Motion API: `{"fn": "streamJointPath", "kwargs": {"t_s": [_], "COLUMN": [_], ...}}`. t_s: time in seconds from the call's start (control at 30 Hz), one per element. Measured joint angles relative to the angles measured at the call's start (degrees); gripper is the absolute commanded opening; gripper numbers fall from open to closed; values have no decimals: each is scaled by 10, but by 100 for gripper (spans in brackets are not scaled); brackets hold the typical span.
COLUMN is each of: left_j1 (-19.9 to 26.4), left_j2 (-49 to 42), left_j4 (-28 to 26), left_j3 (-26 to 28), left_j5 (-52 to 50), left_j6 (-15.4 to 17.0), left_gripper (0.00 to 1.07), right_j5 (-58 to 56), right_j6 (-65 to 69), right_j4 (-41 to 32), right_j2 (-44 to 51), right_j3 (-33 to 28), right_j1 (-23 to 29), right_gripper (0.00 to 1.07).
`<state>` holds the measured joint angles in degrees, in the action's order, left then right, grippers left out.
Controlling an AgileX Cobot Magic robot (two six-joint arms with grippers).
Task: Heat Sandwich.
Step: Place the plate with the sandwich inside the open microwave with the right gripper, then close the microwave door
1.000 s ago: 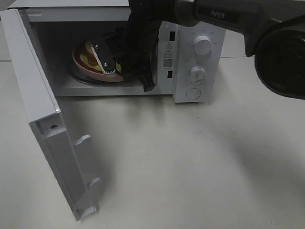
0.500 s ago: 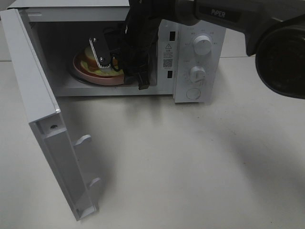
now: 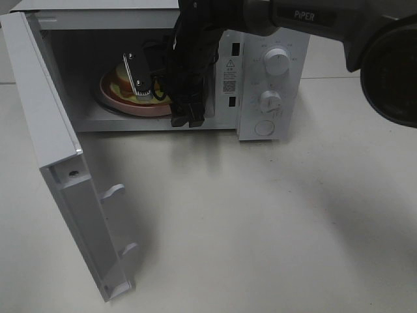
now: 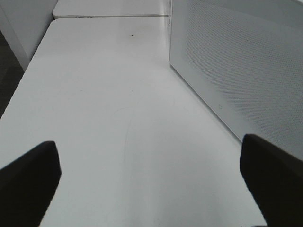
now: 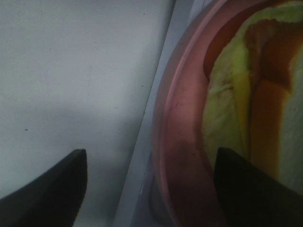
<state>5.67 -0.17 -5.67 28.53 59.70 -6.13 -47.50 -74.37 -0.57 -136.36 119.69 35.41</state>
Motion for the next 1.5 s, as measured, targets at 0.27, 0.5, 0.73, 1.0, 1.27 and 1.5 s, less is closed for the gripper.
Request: {"fn": "streamJointPath", "kwargs": {"t_s": [0.27, 0.5, 0.73, 1.0, 1.27, 1.5], "left_j1": [0, 0, 0, 0, 0, 0], "left_j2": [0, 0, 0, 0, 0, 0], "left_j4": [0, 0, 0, 0, 0, 0], "left_j3": [0, 0, 0, 0, 0, 0], "left_j5": [0, 0, 0, 0, 0, 0], "left_j6": [0, 0, 0, 0, 0, 0], "left_gripper": [98, 98, 98, 98, 98, 98], "right_j5": [49, 96, 134, 183, 217, 230], "right_j6": [26, 28, 28, 28, 49, 56], "right_j4": [6, 6, 6, 6, 6, 6], "right_j2": [26, 66, 104, 166, 221, 260], "right_j3": [-53, -121, -181, -280, -363, -417], "right_j1": [0, 0, 0, 0, 0, 0], "right_gripper": [73, 73, 73, 73, 73, 73]}}
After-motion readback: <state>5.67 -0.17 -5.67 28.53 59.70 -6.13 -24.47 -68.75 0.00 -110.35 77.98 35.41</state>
